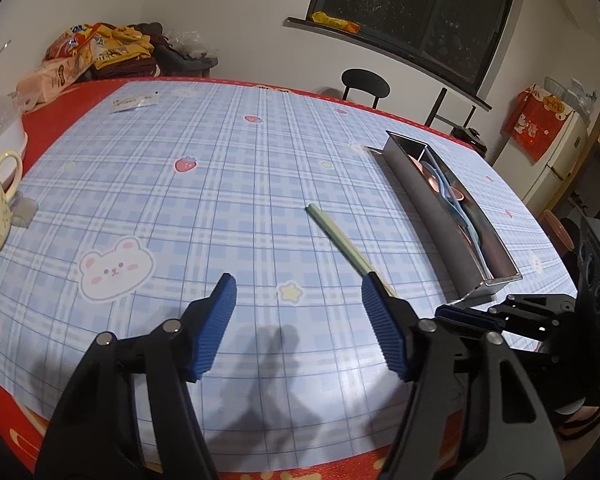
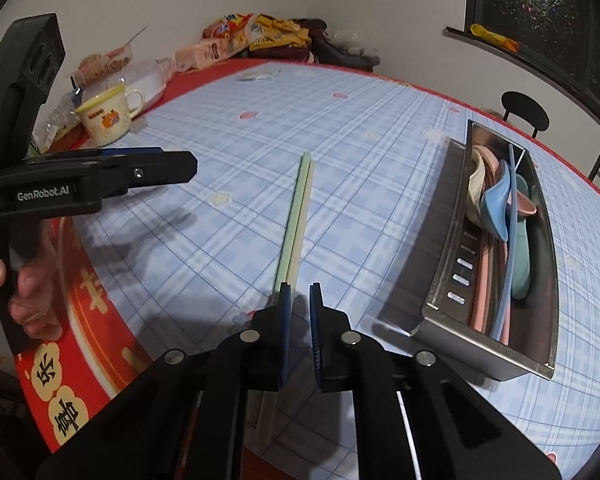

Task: Organize utensils
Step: 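Grasp the beige chopstick with the right tool while the left tool grasps the green chopstick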

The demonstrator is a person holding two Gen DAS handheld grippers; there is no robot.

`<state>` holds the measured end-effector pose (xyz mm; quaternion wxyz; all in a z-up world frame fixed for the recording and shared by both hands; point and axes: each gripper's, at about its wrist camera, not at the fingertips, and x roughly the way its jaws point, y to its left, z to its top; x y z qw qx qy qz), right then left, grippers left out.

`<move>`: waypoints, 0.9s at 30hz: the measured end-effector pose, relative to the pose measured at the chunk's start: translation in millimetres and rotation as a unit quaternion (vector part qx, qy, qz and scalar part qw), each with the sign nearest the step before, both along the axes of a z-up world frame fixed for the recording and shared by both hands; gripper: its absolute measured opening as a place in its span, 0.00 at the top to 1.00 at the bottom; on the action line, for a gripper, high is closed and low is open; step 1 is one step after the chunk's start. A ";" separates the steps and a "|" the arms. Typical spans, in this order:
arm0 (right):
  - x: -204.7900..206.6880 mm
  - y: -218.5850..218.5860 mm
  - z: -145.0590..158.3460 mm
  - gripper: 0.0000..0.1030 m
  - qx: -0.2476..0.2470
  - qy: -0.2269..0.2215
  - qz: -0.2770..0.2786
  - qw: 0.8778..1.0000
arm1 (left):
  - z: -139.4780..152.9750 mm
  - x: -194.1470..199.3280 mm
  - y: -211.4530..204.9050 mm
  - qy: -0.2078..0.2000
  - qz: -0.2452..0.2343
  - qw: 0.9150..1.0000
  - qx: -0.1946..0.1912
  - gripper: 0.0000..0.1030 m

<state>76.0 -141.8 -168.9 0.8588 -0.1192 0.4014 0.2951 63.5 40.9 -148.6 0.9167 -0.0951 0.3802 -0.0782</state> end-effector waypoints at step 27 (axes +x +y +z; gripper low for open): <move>2.3 -6.6 1.1 0.93 0.033 0.041 -0.005 0.999 | -12.5 16.0 -19.9 0.032 -0.035 0.999 -0.012 0.52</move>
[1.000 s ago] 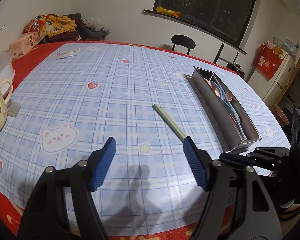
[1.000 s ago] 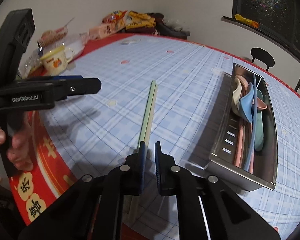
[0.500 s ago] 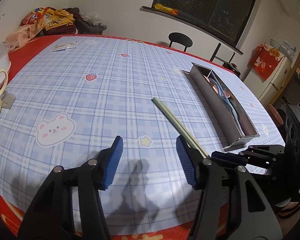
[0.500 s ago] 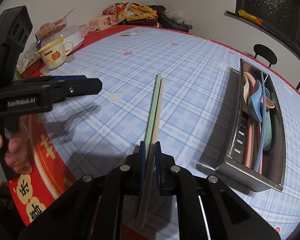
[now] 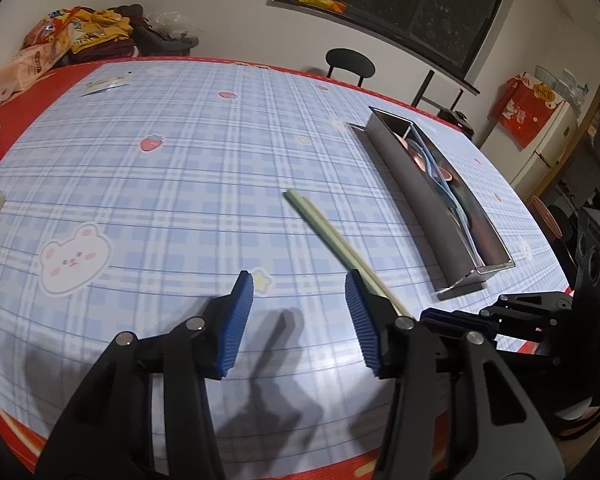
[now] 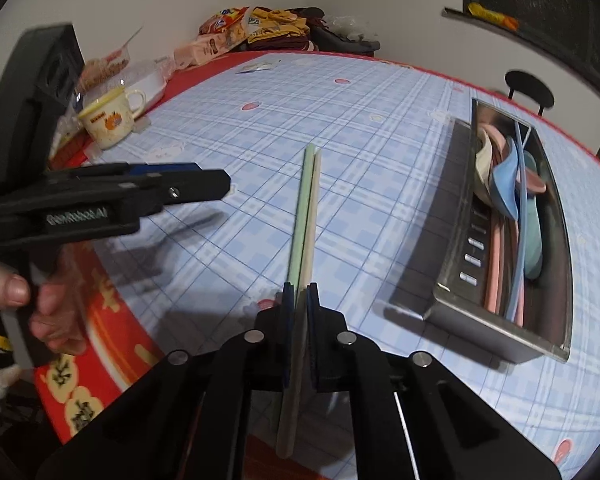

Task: Organize utensils
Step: 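Grasp the beige chopstick with the right tool while the left tool grasps the green chopstick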

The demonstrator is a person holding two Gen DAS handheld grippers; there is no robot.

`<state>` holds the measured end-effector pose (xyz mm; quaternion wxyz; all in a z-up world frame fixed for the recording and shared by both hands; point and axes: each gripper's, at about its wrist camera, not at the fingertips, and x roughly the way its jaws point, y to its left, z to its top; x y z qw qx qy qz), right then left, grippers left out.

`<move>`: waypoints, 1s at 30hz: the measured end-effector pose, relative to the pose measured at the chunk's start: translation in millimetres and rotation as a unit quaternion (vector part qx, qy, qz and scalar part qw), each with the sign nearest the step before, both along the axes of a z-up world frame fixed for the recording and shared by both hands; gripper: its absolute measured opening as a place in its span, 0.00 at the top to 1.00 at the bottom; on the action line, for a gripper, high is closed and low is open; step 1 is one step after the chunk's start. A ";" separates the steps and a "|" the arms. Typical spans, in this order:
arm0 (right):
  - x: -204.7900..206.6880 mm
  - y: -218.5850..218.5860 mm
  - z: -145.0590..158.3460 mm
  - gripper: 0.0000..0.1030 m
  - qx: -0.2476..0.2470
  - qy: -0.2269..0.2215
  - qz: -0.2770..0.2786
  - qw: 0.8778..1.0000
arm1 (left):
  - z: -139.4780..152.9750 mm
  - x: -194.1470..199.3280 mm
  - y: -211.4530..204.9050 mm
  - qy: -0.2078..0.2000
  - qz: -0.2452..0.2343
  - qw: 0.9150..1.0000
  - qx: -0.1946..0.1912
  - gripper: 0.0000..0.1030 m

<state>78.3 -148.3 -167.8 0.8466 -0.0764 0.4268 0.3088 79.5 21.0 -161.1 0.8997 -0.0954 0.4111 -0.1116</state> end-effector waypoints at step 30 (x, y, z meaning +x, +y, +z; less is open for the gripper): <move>-9.7 -13.9 -6.7 0.94 -0.009 -0.007 -0.003 1.000 | -17.1 28.8 -53.3 0.045 -0.053 0.997 0.039 0.52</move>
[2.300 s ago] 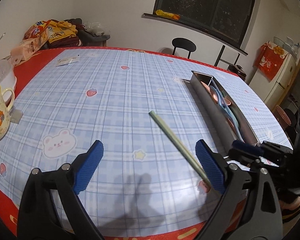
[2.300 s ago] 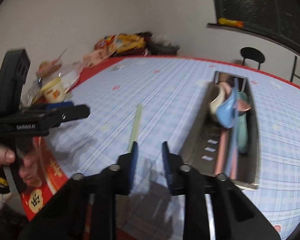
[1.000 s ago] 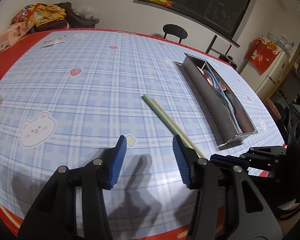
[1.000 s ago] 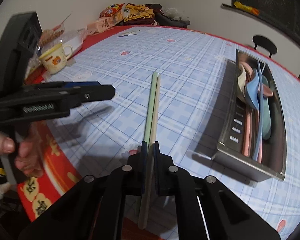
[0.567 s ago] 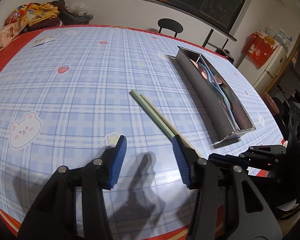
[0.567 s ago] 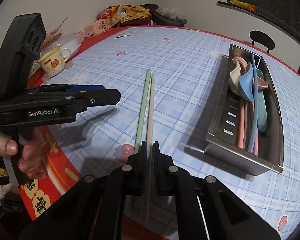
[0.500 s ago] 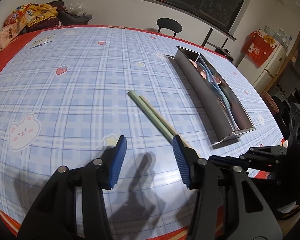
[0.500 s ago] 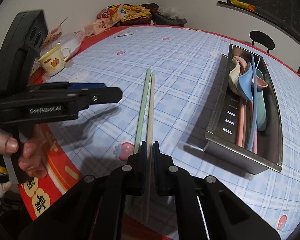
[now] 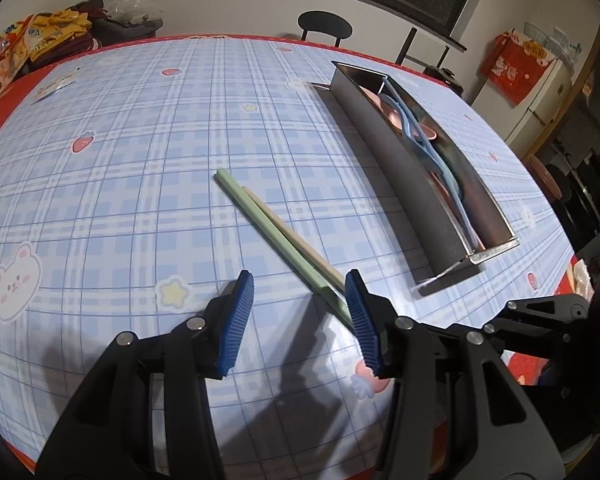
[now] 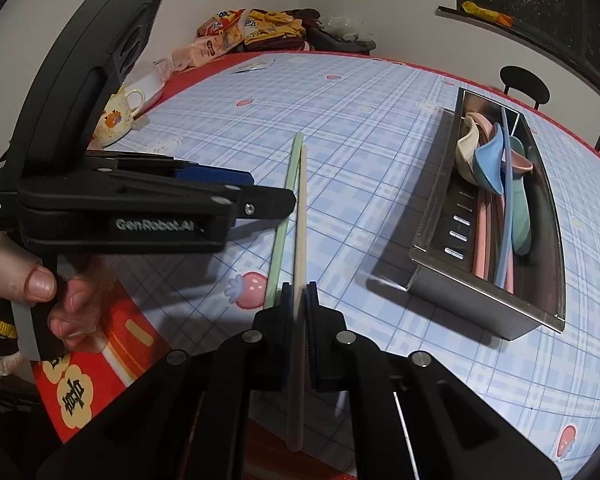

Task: Organize utensils
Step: 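Grasp the beige chopstick with the right tool while the left tool grasps the green chopstick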

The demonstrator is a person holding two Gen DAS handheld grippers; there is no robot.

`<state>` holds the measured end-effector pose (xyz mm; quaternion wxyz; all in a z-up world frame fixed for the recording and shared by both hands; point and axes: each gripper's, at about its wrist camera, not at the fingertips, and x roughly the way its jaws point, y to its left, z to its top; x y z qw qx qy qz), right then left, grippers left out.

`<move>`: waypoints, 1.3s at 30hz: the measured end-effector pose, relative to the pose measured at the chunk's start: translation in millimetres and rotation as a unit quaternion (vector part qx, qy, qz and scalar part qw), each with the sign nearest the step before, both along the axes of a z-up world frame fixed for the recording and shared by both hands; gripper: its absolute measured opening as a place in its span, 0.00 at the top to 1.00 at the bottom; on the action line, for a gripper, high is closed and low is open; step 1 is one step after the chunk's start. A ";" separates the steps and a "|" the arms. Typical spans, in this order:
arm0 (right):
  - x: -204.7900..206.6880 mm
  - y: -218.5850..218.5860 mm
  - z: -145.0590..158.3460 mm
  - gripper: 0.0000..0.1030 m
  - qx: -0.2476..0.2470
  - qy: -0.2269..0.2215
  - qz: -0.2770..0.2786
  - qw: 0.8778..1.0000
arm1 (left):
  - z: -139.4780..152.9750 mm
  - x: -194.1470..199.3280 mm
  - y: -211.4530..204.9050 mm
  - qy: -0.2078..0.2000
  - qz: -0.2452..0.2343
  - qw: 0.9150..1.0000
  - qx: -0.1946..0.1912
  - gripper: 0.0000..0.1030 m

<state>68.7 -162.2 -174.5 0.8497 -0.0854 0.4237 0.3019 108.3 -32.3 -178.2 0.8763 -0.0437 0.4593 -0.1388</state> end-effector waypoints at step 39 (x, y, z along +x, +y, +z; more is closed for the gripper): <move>2.2 18.2 1.6 0.90 -0.047 -0.025 -0.006 0.999 | -4.2 -33.3 27.4 -0.043 -0.008 0.990 0.134 0.83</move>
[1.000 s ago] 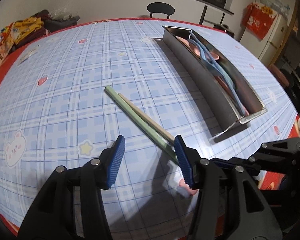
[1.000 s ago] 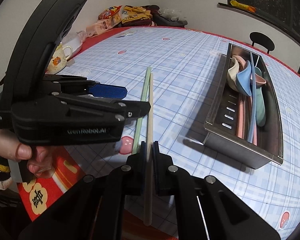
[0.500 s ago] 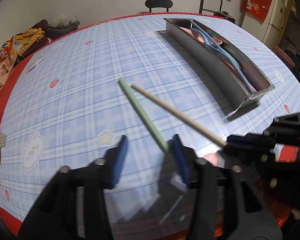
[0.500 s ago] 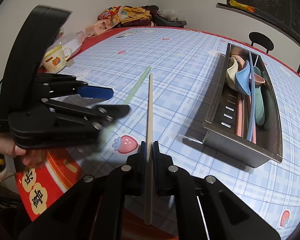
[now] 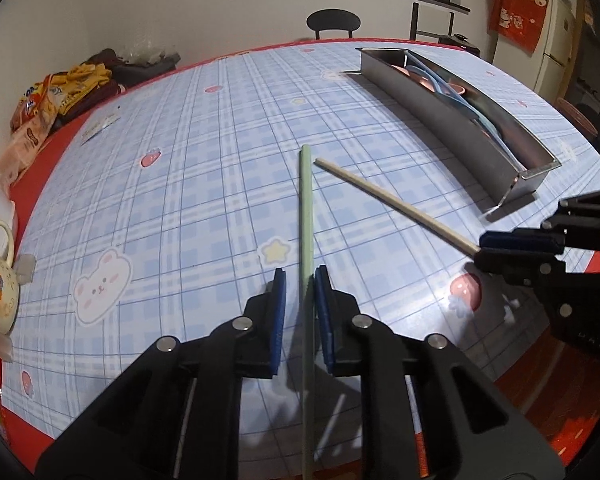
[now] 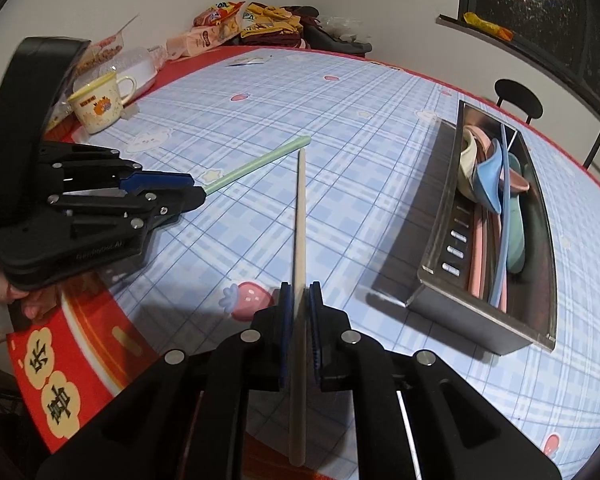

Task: Organize utensils
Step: 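Grasp the beige chopstick with the right tool while the left tool grasps the green chopstick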

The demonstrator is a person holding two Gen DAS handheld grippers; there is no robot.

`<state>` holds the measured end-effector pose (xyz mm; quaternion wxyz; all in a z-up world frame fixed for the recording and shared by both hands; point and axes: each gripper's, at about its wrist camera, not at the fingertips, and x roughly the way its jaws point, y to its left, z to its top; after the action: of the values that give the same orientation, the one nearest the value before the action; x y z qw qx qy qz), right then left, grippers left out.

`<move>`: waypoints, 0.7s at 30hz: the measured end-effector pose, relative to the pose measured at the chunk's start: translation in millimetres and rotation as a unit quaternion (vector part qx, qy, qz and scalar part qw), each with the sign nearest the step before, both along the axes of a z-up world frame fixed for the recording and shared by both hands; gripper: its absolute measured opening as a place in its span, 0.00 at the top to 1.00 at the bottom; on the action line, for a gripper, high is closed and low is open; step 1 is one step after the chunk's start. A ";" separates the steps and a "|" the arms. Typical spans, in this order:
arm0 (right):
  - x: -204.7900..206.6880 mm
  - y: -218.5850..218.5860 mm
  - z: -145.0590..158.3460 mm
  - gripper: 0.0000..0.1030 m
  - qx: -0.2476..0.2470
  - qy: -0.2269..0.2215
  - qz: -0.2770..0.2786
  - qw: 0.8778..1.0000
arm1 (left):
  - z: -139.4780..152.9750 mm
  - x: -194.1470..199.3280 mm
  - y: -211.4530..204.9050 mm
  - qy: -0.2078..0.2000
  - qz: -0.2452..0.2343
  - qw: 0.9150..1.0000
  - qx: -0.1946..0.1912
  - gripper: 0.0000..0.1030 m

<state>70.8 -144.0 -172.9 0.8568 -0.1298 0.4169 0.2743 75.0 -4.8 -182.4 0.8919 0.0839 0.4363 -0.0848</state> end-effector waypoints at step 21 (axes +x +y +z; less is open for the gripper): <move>-3.9 1.9 0.6 0.94 -0.001 -0.025 -0.010 1.000 | 3.4 -5.4 3.7 -0.020 -0.009 1.000 -0.022 0.90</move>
<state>66.9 -142.2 -172.3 0.8692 -0.1334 0.3972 0.2624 69.6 -1.2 -179.1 0.9014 0.0702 0.4154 -0.1002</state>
